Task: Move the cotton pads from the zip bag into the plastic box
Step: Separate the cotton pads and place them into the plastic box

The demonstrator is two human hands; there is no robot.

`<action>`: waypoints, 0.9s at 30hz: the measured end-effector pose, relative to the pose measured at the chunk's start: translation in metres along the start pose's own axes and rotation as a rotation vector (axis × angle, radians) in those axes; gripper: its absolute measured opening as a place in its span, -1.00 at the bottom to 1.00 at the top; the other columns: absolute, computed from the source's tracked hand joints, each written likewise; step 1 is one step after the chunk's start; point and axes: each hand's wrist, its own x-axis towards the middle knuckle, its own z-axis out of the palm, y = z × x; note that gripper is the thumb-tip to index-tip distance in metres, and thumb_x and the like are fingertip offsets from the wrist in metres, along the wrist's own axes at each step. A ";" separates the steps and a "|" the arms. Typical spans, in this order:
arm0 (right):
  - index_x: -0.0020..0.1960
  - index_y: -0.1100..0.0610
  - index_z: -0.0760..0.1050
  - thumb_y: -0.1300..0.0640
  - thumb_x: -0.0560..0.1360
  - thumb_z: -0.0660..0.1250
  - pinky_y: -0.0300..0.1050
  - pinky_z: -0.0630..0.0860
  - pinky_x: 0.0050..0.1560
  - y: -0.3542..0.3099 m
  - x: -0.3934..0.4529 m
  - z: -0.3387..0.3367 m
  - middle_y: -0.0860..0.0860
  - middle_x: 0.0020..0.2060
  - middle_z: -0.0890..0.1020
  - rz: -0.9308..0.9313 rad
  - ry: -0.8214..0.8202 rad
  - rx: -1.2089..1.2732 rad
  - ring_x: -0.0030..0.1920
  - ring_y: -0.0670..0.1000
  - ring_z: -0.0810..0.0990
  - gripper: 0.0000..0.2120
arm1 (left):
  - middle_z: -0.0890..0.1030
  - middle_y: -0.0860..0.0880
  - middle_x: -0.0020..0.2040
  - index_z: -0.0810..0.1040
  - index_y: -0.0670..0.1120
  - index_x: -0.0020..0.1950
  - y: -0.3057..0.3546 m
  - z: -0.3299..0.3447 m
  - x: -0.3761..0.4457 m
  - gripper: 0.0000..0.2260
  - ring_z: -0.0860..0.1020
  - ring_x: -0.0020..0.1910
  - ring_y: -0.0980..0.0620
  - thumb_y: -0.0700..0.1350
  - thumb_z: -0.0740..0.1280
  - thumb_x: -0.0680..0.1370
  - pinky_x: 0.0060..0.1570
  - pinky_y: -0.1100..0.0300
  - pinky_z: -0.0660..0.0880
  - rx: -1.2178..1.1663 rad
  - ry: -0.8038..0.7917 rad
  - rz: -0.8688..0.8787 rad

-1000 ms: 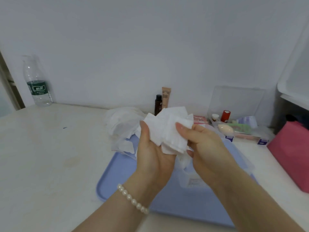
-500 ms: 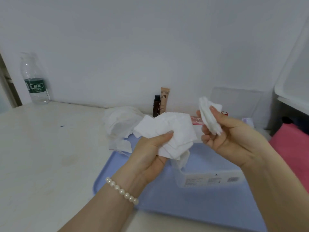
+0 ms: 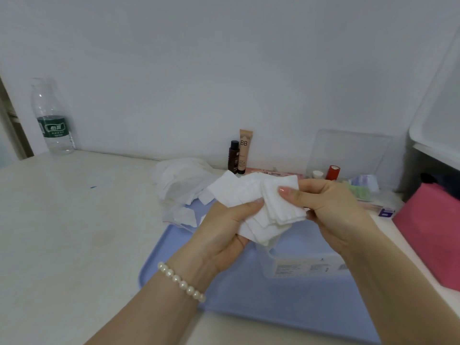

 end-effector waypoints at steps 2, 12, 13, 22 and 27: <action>-0.21 0.16 0.63 0.17 0.14 0.46 -0.35 0.51 -0.36 0.000 -0.001 0.002 -0.03 -0.31 0.70 -0.033 0.020 -0.009 -0.29 -0.13 0.66 -0.77 | 0.68 -0.11 0.01 0.56 -0.16 0.08 0.001 0.001 0.000 -0.72 0.66 -0.04 -0.02 -0.32 0.30 0.38 -0.06 0.13 0.61 -0.004 -0.019 -0.002; -0.19 -0.04 0.59 0.20 0.29 0.52 -0.42 0.45 -0.32 0.006 -0.001 0.009 -0.20 -0.36 0.61 -0.298 0.137 -0.237 -0.36 -0.22 0.47 -0.80 | 0.62 -0.20 0.14 0.49 -0.24 0.21 0.005 -0.001 0.001 -0.74 0.59 0.13 -0.10 -0.21 0.20 0.55 0.11 0.01 0.53 -0.118 -0.012 -0.005; -0.22 -0.03 0.58 0.19 0.27 0.53 -0.42 0.45 -0.31 0.007 -0.001 0.009 -0.21 -0.37 0.60 -0.329 0.158 -0.250 -0.36 -0.24 0.47 -0.80 | 0.63 -0.20 0.11 0.51 -0.23 0.17 0.005 0.000 0.001 -0.76 0.60 0.11 -0.09 -0.20 0.20 0.56 0.10 0.02 0.53 -0.136 -0.008 -0.007; -0.25 0.25 0.62 0.29 0.30 0.49 -0.10 0.47 -0.18 0.024 -0.001 0.012 0.15 -0.18 0.57 -1.157 0.378 -0.711 -0.16 0.07 0.52 -0.94 | 0.61 -0.23 0.14 0.48 -0.27 0.24 0.003 -0.005 0.004 -0.63 0.59 0.14 -0.12 -0.19 0.27 0.46 0.07 -0.04 0.53 -0.232 0.056 -0.079; -0.25 0.34 0.59 0.45 0.35 0.37 -0.04 0.49 -0.18 0.030 -0.004 0.014 0.24 -0.20 0.62 -1.368 0.367 -0.906 -0.17 0.14 0.55 -0.93 | 0.60 -0.23 0.16 0.49 -0.27 0.23 0.002 -0.006 0.006 -0.70 0.56 0.18 -0.13 -0.21 0.23 0.53 0.05 -0.05 0.52 -0.265 0.090 -0.102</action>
